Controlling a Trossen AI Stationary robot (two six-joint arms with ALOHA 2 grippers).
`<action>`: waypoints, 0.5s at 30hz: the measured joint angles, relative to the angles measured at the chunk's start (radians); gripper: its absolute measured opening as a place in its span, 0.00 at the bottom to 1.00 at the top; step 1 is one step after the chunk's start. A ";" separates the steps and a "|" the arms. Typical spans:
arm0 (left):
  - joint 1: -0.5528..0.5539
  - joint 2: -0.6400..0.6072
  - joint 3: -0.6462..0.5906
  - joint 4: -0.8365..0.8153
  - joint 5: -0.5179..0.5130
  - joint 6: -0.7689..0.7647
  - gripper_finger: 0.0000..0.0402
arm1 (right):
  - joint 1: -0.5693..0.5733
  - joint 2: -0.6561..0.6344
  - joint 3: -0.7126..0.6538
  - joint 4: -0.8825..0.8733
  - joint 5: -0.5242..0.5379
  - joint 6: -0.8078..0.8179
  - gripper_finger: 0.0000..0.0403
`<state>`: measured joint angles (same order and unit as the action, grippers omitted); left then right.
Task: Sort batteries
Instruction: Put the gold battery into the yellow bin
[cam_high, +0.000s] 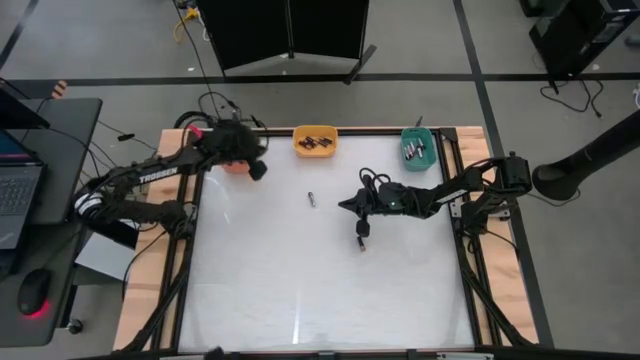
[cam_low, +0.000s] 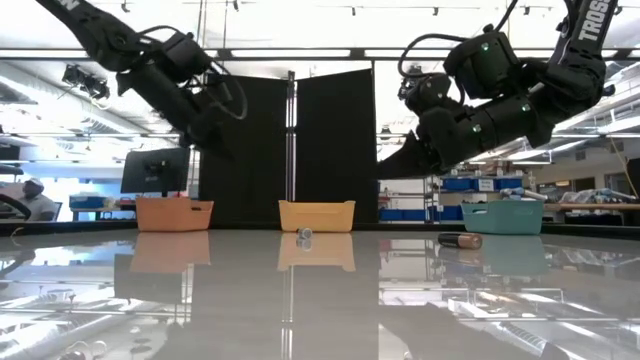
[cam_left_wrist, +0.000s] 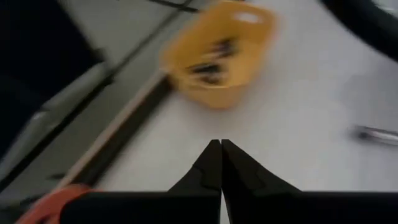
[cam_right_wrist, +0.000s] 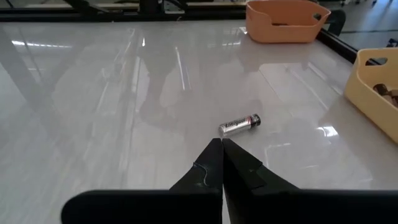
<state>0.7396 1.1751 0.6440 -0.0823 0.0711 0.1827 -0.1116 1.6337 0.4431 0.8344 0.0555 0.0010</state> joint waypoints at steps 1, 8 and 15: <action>-0.018 0.001 0.006 -0.011 0.022 0.010 0.02 | 0.000 0.000 0.000 0.006 0.000 0.000 0.02; -0.120 0.055 0.111 -0.086 0.032 0.038 0.02 | 0.000 -0.001 0.000 0.022 0.024 0.003 0.02; -0.199 0.152 0.135 0.011 0.123 0.077 0.01 | 0.034 -0.075 0.000 -0.086 0.005 0.168 0.02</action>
<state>0.5406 1.3273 0.7786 -0.0710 0.1939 0.2596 -0.0780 1.5586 0.4435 0.7487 0.0601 0.1688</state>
